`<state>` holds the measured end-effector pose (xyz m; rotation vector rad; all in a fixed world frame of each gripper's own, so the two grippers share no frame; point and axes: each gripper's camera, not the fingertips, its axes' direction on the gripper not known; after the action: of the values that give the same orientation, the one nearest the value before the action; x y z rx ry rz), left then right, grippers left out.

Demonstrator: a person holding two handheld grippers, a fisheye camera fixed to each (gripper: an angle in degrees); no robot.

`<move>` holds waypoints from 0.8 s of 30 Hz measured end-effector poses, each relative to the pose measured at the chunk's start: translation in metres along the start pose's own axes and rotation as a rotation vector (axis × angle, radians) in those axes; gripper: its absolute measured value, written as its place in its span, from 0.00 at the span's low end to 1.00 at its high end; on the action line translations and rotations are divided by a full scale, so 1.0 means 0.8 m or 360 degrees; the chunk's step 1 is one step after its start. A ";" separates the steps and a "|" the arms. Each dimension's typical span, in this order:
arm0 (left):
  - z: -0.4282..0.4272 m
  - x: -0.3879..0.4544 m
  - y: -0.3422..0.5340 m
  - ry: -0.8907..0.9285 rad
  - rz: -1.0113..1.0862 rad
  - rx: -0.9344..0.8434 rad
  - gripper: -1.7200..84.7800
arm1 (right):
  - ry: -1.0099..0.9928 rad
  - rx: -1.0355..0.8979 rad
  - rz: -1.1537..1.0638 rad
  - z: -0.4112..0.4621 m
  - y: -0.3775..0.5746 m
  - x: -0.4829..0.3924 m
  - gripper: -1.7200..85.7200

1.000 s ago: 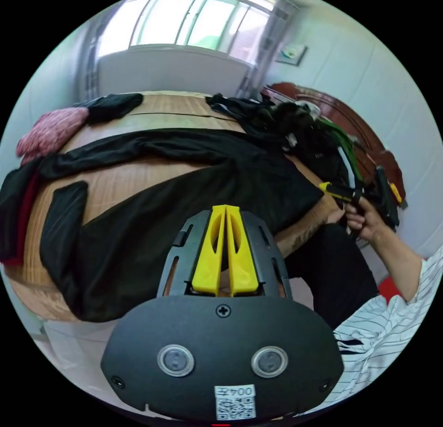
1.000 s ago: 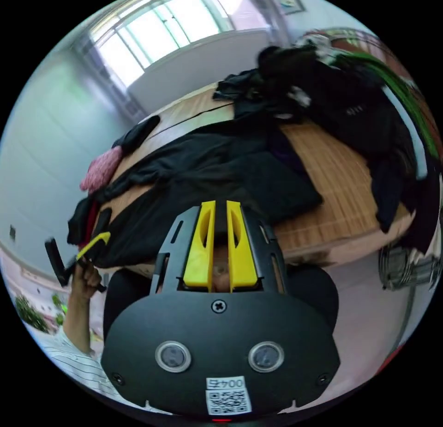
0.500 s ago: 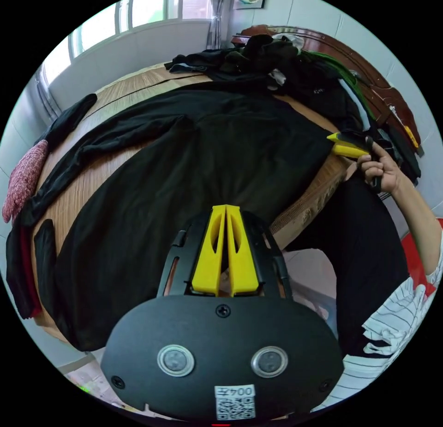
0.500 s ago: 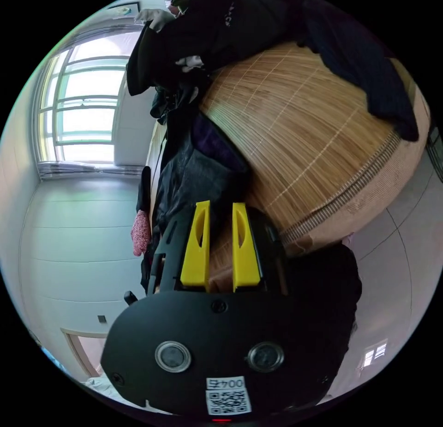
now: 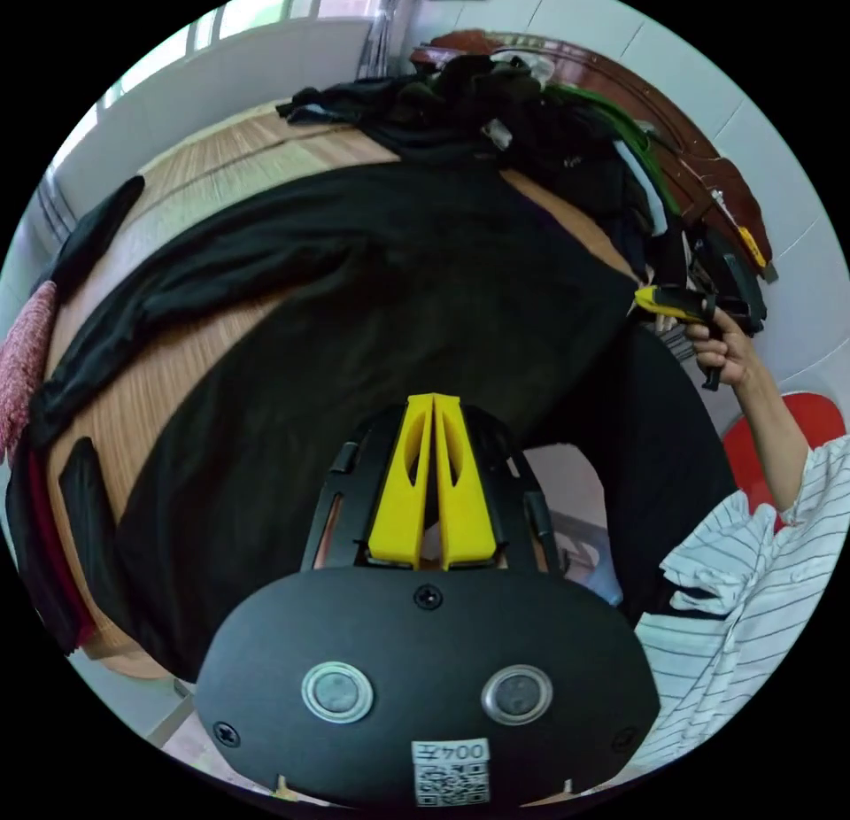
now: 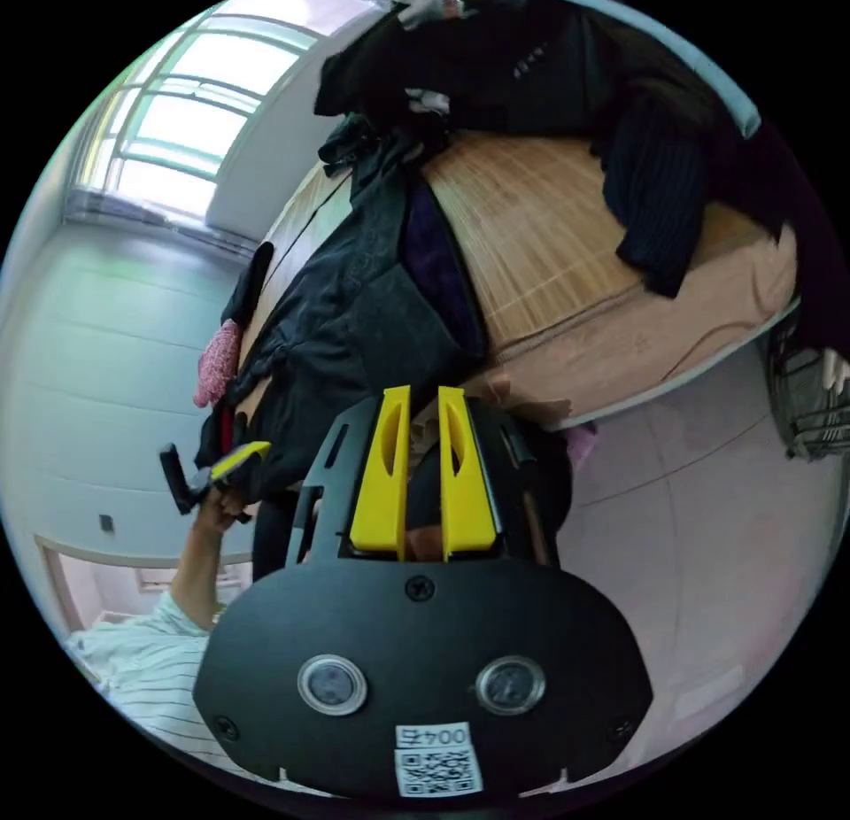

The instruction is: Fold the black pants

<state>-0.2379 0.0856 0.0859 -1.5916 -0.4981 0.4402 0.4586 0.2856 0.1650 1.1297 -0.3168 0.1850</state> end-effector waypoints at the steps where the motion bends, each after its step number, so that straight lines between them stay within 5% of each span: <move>1: -0.007 0.001 -0.013 -0.0001 -0.0015 0.0086 0.03 | 0.0117 0.0078 -0.0105 -0.009 0.007 -0.022 0.09; 9: 0.055 0.006 -0.141 -0.0257 -0.0139 0.0172 0.03 | 0.0784 0.0135 -0.0902 0.086 0.027 -0.189 0.03; 12: 0.102 -0.007 -0.171 -0.0395 -0.0151 -0.0018 0.03 | 0.1047 -0.0183 -0.1000 0.161 0.029 -0.198 0.03; 18: 0.105 -0.046 -0.171 -0.0124 -0.0337 0.0121 0.03 | 0.0859 -0.0237 -0.0867 0.146 0.015 -0.202 0.03; 24: 0.094 -0.035 -0.176 -0.0193 -0.0301 0.0128 0.03 | 0.0734 0.0172 -0.0842 0.115 -0.026 -0.242 0.06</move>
<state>-0.3108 0.1399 0.2203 -1.4314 -0.7086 0.4094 0.2684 0.1958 0.1171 1.2028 0.4063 -0.0102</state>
